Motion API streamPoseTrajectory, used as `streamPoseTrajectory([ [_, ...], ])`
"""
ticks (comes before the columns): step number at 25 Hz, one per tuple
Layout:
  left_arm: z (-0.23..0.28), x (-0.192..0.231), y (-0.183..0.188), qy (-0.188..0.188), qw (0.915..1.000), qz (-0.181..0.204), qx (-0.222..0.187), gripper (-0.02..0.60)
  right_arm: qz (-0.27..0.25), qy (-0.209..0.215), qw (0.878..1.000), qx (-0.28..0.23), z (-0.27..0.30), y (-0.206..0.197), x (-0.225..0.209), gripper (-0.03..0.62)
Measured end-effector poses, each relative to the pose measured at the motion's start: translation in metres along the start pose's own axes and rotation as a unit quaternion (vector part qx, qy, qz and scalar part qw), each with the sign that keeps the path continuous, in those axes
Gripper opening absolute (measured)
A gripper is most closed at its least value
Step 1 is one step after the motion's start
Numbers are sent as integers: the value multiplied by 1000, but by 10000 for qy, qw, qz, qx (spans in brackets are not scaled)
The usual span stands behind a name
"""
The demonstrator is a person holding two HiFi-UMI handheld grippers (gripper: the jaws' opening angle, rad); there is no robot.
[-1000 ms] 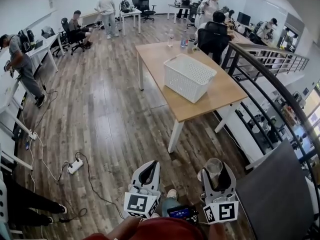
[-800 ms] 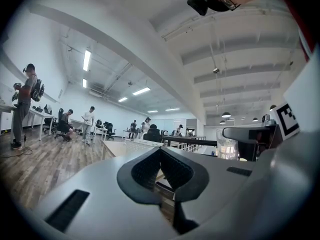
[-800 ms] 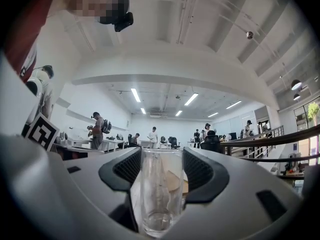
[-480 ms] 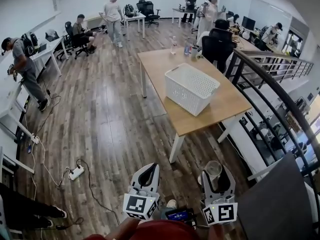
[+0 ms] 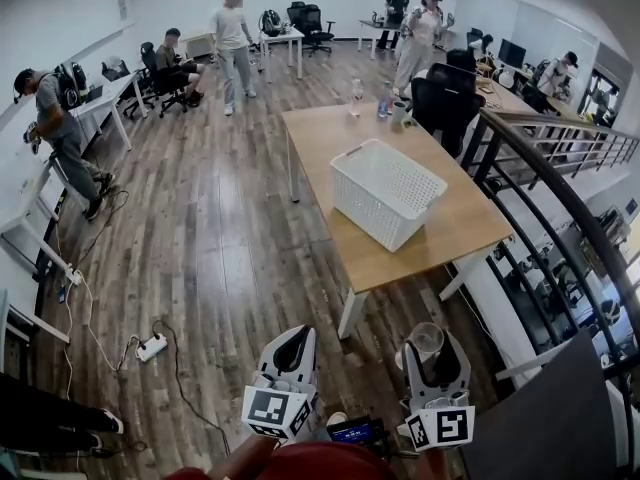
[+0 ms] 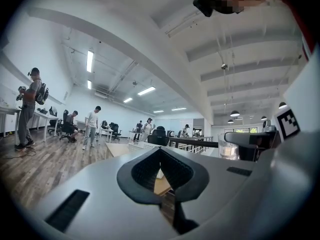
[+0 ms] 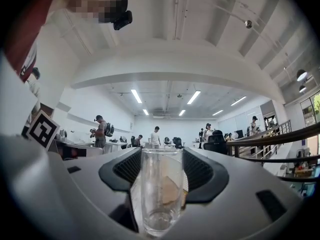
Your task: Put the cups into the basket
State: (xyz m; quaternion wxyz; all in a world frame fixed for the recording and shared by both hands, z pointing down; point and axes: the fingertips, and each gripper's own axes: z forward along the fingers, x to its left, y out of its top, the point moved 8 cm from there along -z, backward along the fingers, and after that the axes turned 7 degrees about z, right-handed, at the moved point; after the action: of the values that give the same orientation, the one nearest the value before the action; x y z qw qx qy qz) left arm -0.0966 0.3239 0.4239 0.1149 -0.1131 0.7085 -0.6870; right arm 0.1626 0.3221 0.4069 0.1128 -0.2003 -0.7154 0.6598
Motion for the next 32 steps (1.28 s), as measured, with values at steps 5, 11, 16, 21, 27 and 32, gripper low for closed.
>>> streamPoseTrajectory([
  [5, 28, -7, -2, 81, 10000, 0, -27, 7, 46, 50, 10000, 57, 17, -6, -28, 267],
  [11, 56, -7, -2, 207, 9998, -16, -26, 7, 103, 119, 9998, 95, 37, -10, -53, 265],
  [16, 71, -10, -2, 312, 9995, 8, -56, 8, 138, 199, 9996, 110, 50, -14, -68, 265],
  [21, 81, -8, -6, 372, 9993, -23, -9, 6, 166, 297, 9993, 126, 64, -17, -74, 265],
  [27, 97, 4, -11, 331, 9994, -18, -52, 6, 140, 289, 9994, 87, 83, -22, -75, 265],
  [32, 112, 16, -12, 301, 9995, -25, -42, 6, 140, 267, 9995, 100, 101, -23, -76, 265],
])
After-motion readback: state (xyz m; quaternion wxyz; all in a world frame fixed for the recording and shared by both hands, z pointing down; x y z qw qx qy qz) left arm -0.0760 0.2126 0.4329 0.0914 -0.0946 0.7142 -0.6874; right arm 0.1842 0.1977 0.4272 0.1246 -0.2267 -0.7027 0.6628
